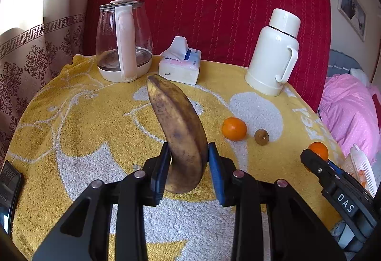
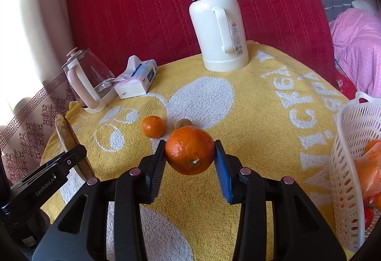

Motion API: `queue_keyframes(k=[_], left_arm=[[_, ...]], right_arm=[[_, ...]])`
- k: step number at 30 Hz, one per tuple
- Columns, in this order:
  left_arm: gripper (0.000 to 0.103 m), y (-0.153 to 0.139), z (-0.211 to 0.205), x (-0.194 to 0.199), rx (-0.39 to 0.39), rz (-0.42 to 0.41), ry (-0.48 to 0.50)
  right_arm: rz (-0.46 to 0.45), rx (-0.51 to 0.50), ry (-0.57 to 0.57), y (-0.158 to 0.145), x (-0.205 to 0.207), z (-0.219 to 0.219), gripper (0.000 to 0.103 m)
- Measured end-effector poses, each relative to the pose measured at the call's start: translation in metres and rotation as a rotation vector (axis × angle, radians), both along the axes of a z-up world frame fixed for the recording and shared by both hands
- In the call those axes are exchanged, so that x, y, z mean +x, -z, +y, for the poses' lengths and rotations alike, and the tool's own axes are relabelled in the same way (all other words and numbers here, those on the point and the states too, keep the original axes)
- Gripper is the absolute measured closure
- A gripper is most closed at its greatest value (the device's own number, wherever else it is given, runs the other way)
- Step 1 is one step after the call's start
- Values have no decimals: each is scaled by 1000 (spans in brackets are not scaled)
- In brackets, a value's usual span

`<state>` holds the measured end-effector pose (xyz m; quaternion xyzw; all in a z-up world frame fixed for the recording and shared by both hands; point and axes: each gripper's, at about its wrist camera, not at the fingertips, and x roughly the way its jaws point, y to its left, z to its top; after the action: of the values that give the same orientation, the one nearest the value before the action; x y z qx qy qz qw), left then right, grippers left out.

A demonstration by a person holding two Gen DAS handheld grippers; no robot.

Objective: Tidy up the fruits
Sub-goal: 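Lift the banana off the towel with the left tool, then carry the orange into the white basket and open the right tool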

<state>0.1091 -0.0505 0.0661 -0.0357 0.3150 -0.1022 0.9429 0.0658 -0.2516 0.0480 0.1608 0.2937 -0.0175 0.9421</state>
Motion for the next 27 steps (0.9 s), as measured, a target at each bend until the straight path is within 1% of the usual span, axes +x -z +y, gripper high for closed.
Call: queue_keyframes(k=[9, 16, 21, 27], left_arm=[[71, -2, -6, -6, -2, -4, 19], [71, -3, -9, -10, 1, -11, 30], [71, -4, -12, -12, 7, -13, 41], [71, -4, -18, -15, 16, -17, 56]], right_arm=[[-46, -34, 36, -26, -39, -8, 62], [-65, -61, 120, -41, -84, -38, 62], [-49, -59, 199, -43, -114, -69, 62], [0, -44, 283, -30, -136, -99, 61]])
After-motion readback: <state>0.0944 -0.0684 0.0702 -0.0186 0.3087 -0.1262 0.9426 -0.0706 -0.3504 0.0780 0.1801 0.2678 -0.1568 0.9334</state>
